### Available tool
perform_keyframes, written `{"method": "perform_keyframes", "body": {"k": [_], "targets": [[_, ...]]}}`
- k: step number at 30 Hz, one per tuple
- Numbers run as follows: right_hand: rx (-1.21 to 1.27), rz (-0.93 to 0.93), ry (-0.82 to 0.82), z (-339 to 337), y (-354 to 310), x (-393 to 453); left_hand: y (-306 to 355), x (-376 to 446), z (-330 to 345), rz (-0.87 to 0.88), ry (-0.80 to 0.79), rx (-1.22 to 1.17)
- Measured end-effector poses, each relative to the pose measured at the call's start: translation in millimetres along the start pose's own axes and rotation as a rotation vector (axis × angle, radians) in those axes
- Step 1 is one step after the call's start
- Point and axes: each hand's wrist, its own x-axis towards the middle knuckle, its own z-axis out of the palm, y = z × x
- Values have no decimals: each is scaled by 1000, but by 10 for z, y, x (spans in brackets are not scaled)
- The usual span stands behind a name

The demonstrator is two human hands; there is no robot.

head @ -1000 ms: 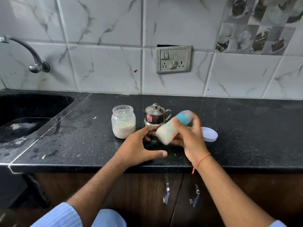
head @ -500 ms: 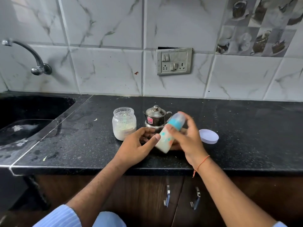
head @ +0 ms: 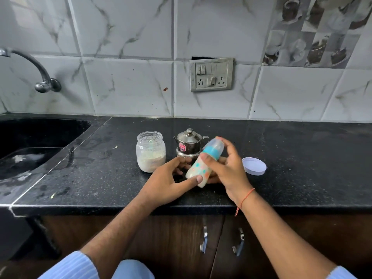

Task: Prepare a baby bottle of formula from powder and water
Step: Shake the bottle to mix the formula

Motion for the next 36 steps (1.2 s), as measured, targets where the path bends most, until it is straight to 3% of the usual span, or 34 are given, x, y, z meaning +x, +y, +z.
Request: {"method": "perform_keyframes", "body": {"k": [4,7,11,14,18,21,25,28,33,36], "targets": [[241,-30,238,-58,-9,61,0,11,3,-4,13,-9],[-18,3,-15,-11,32,21,7,1,1,7,-2,-5],[221,-28,231,-69,13,74,-12,13,-1,3,-7,0],[45,9,43,-35,6,35,-35,11,2,18,-5,5],[249,-27,242,-70,-18,59,-26,14,-5,8,-23,31],[55,-13,56,-25,-18,23,-45,14,-11,16,-29,48],[248,-41,251,-33,-47,18,-50,19,-10,3,-26,58],[14,-22,69,26,-18,-33,-32,26,-18,2,-37,85],[-171,-95,82,112,5,-78,-32,32,-5,-9,-17,113],[-207,-105,-16,127,-4,-101,-20,30,-19,-17,-32,155]]}}
